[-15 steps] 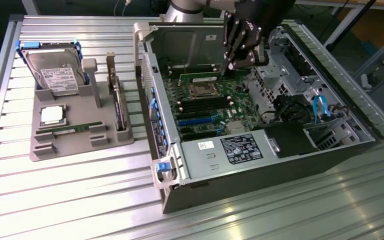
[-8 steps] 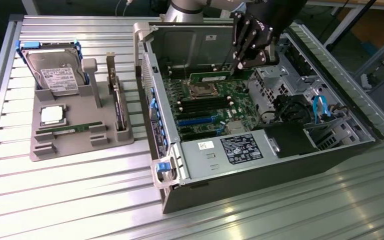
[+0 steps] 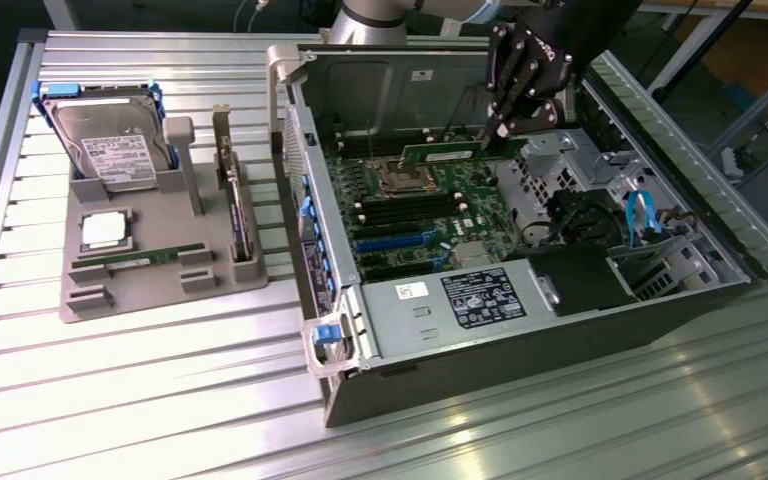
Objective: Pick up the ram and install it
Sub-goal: 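Pick up the ram and move it above insertion slot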
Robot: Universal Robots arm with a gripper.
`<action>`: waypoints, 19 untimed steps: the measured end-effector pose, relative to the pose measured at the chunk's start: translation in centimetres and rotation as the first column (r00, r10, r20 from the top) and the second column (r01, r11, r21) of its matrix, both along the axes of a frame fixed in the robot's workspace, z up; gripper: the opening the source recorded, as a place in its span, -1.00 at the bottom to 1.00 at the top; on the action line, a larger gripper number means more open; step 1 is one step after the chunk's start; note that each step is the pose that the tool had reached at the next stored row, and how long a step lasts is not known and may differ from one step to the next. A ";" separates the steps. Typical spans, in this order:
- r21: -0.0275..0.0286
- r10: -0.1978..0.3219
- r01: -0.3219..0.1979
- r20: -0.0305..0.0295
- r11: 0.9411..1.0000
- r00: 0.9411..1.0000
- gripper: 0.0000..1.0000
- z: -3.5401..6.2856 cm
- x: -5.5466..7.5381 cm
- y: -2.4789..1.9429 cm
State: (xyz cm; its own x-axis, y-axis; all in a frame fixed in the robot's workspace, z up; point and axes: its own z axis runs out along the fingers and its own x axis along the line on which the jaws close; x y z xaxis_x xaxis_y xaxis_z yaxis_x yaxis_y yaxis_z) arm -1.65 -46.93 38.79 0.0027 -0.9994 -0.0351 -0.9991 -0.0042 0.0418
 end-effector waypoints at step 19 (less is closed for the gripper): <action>0.000 0.000 0.000 0.000 1.000 1.000 -0.76 0.00 0.0 2.44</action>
State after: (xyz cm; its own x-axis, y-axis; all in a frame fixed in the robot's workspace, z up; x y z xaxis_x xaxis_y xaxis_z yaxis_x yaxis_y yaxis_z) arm -1.64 -44.49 38.79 0.0028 -0.9994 -0.0350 -0.9991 -0.0042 0.0417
